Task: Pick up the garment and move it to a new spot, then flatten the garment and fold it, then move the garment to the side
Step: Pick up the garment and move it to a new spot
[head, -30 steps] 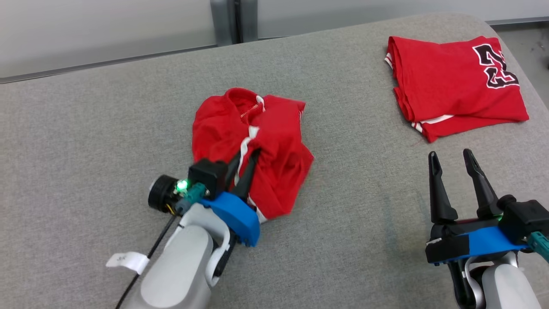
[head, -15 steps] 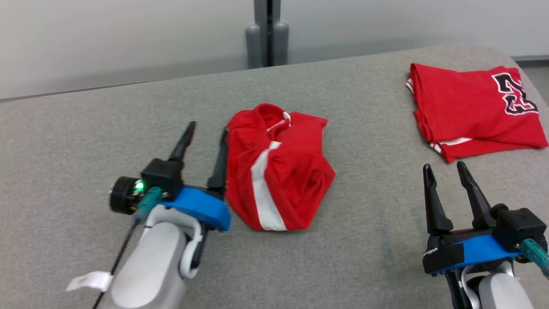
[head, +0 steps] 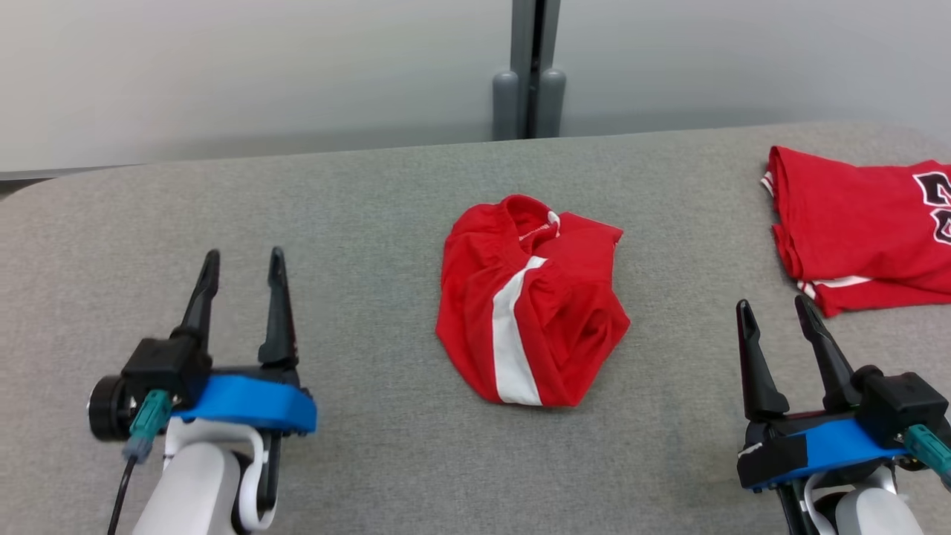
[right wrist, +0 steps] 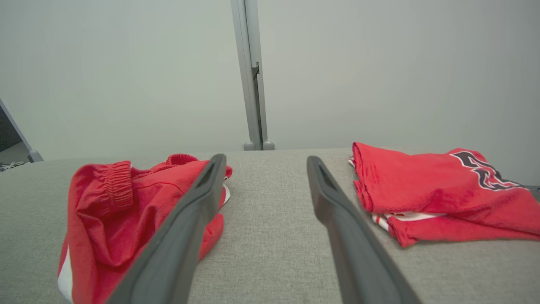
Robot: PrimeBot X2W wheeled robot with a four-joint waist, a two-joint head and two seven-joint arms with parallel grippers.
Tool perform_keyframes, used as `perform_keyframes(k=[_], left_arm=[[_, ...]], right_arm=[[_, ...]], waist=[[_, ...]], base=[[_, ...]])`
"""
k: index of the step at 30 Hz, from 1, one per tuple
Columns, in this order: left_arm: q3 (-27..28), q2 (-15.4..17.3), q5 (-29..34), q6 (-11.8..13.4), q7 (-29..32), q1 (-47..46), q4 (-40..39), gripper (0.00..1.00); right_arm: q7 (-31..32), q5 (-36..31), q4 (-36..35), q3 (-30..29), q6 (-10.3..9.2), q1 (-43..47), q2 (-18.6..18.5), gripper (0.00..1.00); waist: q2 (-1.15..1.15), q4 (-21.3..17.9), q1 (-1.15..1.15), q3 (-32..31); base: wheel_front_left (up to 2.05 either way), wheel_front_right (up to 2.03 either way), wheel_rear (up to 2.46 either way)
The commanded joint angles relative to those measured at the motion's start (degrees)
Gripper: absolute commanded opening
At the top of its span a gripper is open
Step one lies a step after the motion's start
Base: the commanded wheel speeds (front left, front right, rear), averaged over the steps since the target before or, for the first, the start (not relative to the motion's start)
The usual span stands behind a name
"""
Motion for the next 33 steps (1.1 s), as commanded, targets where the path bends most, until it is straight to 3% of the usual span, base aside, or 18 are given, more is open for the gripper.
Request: perform_keyframes(k=[1, 15, 33], left_arm=[[0.3, 0.5, 0.4, 0.4, -0.2, 1.1, -0.5, 1.0], [3.3, -0.1, 1.8, 0.8, -0.3, 9.9, -4.5, 1.0], [4.4, -1.0, 2.9, -0.1, -0.3, 10.7, -4.3, 1.0]], right_arm=[[0.1, -0.4, -0.3, -0.1, 0.01, 0.8, 0.0, 1.0], [1.2, -0.4, -1.6, -0.7, 0.01, 2.6, 0.0, 1.0], [1.9, -0.5, -2.1, -0.8, 0.01, 3.2, 0.0, 1.0]], waist=[[0.0, 0.2, 0.0, -0.1], [0.0, 2.4, 0.0, -1.2], [0.0, 2.8, 0.0, -1.3]], base=[[0.0, 0.0, 0.0], [0.0, 0.0, 0.0], [0.0, 0.0, 0.0]])
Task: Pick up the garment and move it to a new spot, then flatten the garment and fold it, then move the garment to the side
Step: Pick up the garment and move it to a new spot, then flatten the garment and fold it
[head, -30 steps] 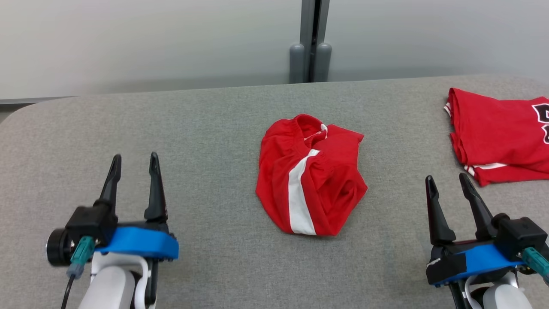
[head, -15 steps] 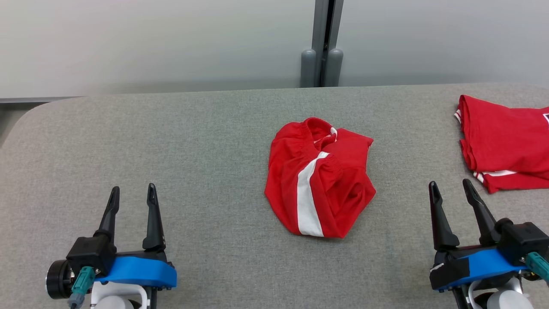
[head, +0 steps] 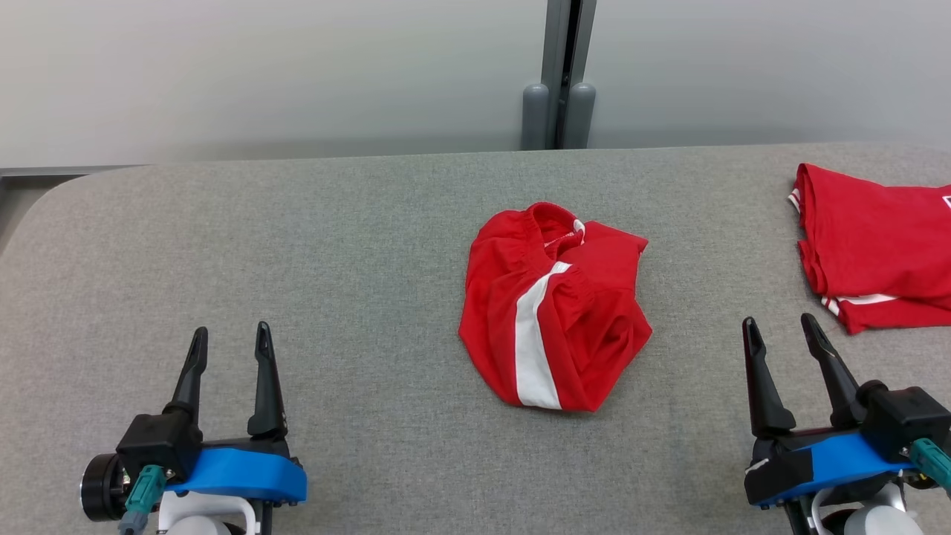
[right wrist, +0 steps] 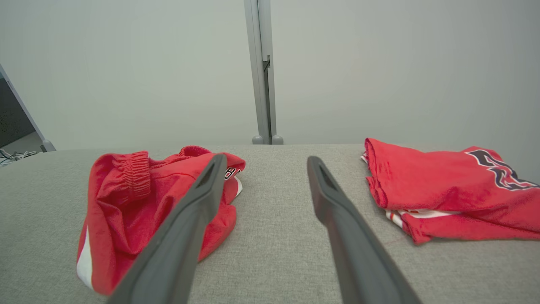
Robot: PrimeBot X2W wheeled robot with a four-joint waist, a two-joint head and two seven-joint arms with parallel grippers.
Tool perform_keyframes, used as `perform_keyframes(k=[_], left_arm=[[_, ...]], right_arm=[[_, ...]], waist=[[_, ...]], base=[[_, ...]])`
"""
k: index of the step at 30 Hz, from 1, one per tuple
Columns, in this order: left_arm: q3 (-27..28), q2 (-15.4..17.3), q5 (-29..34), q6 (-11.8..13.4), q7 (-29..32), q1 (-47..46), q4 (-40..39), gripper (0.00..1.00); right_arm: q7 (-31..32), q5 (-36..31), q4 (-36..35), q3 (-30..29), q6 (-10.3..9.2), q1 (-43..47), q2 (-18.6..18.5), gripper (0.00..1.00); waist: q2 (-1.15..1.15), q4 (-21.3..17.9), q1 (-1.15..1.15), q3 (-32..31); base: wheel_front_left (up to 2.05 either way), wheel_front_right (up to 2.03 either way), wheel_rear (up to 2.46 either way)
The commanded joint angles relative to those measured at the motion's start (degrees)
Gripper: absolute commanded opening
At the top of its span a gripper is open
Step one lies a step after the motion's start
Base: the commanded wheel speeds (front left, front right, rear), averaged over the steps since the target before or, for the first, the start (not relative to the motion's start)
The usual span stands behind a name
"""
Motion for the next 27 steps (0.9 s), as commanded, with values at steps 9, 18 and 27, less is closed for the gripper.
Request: perform_keyframes(k=[9, 18, 27], left_arm=[[-0.7, -0.6, 1.2, -1.2, -0.3, -1.9, 0.4, 1.0], [-8.3, -3.1, 3.2, -6.8, 2.0, -12.6, 2.0, 1.0], [-18.1, -5.9, 3.1, -10.9, 7.1, -21.9, 6.7, 1.0]], right_arm=[[0.0, -0.2, 0.0, -0.2, 0.01, 0.1, -0.1, 1.0], [-0.1, 0.0, 0.1, 0.7, 0.01, -1.2, -0.1, 1.0], [-1.3, 1.0, 1.4, 1.4, 0.01, -3.3, -0.1, 1.0]], waist=[[0.0, -0.1, 0.0, 0.3], [0.0, -1.4, 0.0, 1.6], [0.0, -5.5, 0.0, 4.6]], base=[[0.0, 0.0, 0.0], [0.0, 0.0, 0.0], [0.0, 0.0, 0.0]])
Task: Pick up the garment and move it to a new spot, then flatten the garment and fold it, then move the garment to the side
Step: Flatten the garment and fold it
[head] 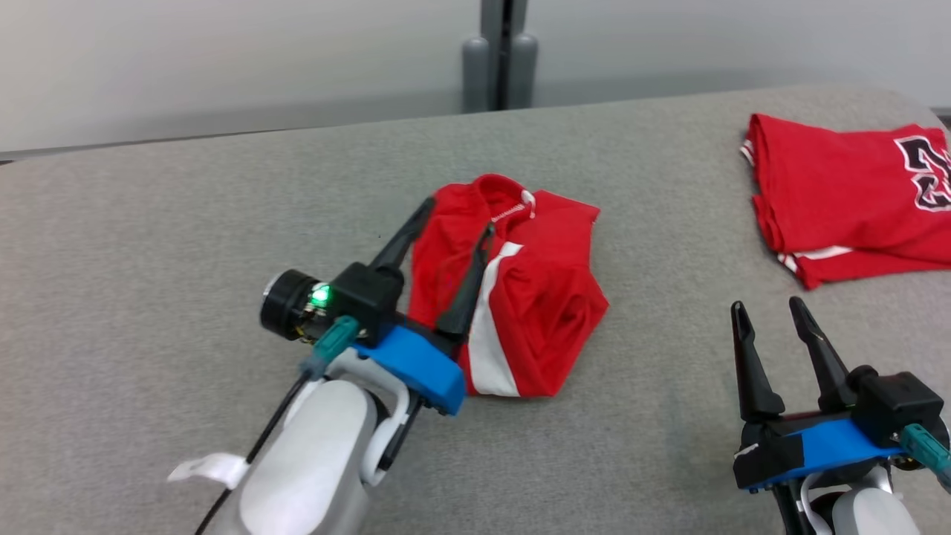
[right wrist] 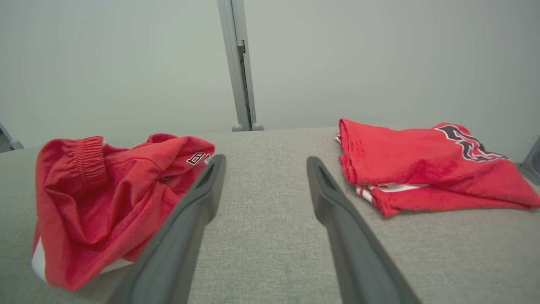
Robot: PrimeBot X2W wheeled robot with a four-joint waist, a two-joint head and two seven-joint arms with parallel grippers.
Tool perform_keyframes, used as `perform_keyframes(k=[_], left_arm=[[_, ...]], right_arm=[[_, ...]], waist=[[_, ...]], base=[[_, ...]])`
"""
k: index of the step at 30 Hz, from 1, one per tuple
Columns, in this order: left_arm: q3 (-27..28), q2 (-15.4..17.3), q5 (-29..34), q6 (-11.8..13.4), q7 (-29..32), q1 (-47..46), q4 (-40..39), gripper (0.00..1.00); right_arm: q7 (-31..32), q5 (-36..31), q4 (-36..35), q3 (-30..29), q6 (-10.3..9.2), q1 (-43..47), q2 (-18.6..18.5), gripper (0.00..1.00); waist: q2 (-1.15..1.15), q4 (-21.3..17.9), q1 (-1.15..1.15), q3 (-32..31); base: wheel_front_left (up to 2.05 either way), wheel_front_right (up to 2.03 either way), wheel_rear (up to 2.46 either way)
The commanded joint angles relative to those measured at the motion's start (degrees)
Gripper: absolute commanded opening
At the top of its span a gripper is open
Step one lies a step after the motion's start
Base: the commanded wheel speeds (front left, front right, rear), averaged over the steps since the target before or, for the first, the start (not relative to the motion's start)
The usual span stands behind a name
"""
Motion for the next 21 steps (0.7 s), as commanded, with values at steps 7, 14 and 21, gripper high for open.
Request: perform_keyframes(k=[7, 14, 21], left_arm=[[-3.8, -0.3, -2.2, -0.8, 2.2, -1.3, 6.6, 1.0], [-4.5, 0.6, -2.6, -0.7, 1.6, -2.2, 14.3, 1.0], [-2.9, 0.0, -4.0, 0.3, -2.4, -3.7, 18.1, 0.0]], right_arm=[[-1.4, 0.8, 1.6, -0.1, 0.01, -2.1, -0.1, 1.0], [-2.2, 0.8, 2.5, 0.2, 0.01, -3.2, -0.1, 1.0], [-2.5, 0.2, 2.4, -0.4, 0.01, -2.9, -0.1, 1.0]], waist=[[0.0, -3.6, 0.0, 2.0], [0.0, -5.2, 0.0, 3.0], [0.0, -5.0, 0.0, 2.8]], base=[[0.0, 0.0, 0.0], [0.0, 0.0, 0.0], [0.0, 0.0, 0.0]])
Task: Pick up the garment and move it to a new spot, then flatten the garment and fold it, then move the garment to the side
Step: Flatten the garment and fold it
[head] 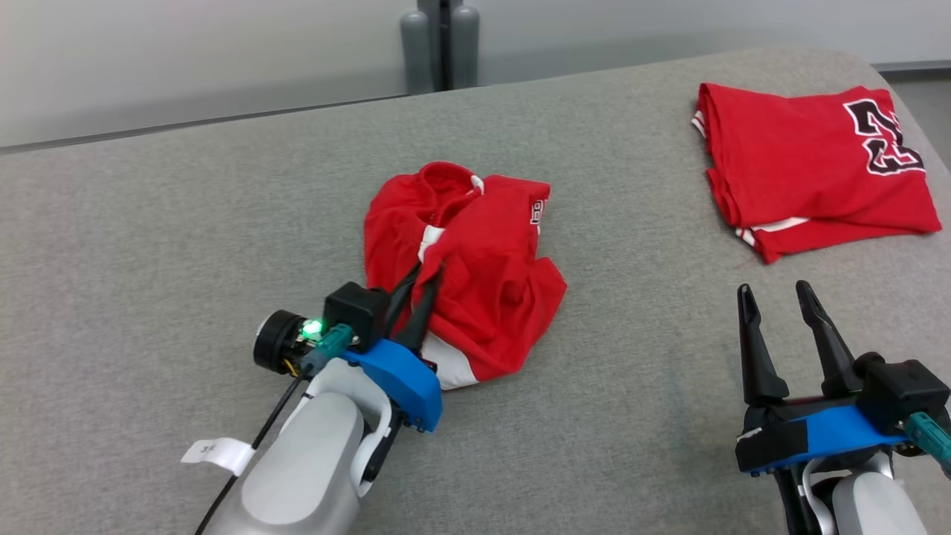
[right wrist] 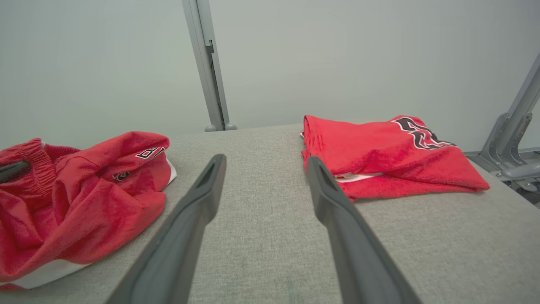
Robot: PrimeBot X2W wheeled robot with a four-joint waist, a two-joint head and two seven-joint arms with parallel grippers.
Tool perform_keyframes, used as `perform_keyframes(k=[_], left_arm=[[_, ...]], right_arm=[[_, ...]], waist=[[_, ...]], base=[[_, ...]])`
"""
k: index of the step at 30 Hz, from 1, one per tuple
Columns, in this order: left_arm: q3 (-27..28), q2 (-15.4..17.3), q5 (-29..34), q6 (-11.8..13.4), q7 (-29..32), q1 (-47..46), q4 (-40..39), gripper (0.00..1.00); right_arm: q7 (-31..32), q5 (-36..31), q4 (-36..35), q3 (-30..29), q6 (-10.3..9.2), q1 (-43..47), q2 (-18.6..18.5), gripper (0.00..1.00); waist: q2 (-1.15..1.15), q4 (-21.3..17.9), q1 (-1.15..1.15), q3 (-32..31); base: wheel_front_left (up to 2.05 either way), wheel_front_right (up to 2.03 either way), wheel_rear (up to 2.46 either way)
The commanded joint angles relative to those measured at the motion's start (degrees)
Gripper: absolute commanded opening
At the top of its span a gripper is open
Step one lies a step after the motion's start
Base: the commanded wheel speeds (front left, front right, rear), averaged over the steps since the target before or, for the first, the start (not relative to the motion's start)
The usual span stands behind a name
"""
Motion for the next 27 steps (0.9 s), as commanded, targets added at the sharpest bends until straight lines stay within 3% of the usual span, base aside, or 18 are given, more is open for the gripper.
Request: perform_keyframes(k=[1, 9, 16, 21, 22, 23, 27], left_arm=[[0.3, 0.2, -0.3, 0.4, -0.5, -0.7, 0.2, 0.0], [7.0, 1.1, -4.1, 4.4, -4.2, 4.5, -3.8, 0.0], [15.2, 3.0, -6.8, 8.3, -4.5, 15.2, -10.6, 0.0], [19.3, 2.7, -7.1, 9.5, -4.6, 22.6, -13.9, 0.0], [19.7, 2.5, -6.8, 9.6, -4.6, 23.5, -14.4, 0.36], [20.1, 2.4, -6.5, 9.8, -4.6, 24.2, -14.7, 1.0], [22.2, 2.0, -4.4, 9.4, -4.6, 24.7, -17.8, 1.0]], right_arm=[[-0.3, -0.4, -0.2, -0.3, 0.01, 0.1, -0.1, 1.0], [0.1, -0.3, -0.3, -0.6, 0.01, 1.3, -0.1, 1.0], [0.6, -0.9, -0.3, -0.8, 0.01, 1.5, -0.1, 1.0], [1.0, -1.2, -0.5, -0.8, 0.01, 2.1, -0.1, 1.0], [1.0, -1.2, -0.6, -0.9, 0.01, 2.1, -0.1, 1.0], [1.1, -1.3, -0.6, -0.9, 0.01, 2.1, -0.1, 1.0], [1.3, -1.3, -0.5, -1.0, 0.01, 2.2, -0.1, 1.0]], waist=[[0.0, 0.3, 0.0, -0.1], [0.0, 4.6, 0.0, -1.2], [0.0, 7.9, 0.0, -1.7], [0.0, 9.2, 0.0, -1.8], [0.0, 9.4, 0.0, -1.8], [0.0, 9.6, 0.0, -1.9], [0.0, 10.2, 0.0, -2.6]], base=[[0.0, 0.0, 0.0], [0.0, 0.0, 0.0], [0.0, 0.0, 0.0], [0.0, 0.0, 0.0], [0.0, 0.0, 0.0], [0.0, 0.0, 0.0], [0.0, 0.0, 0.0]])
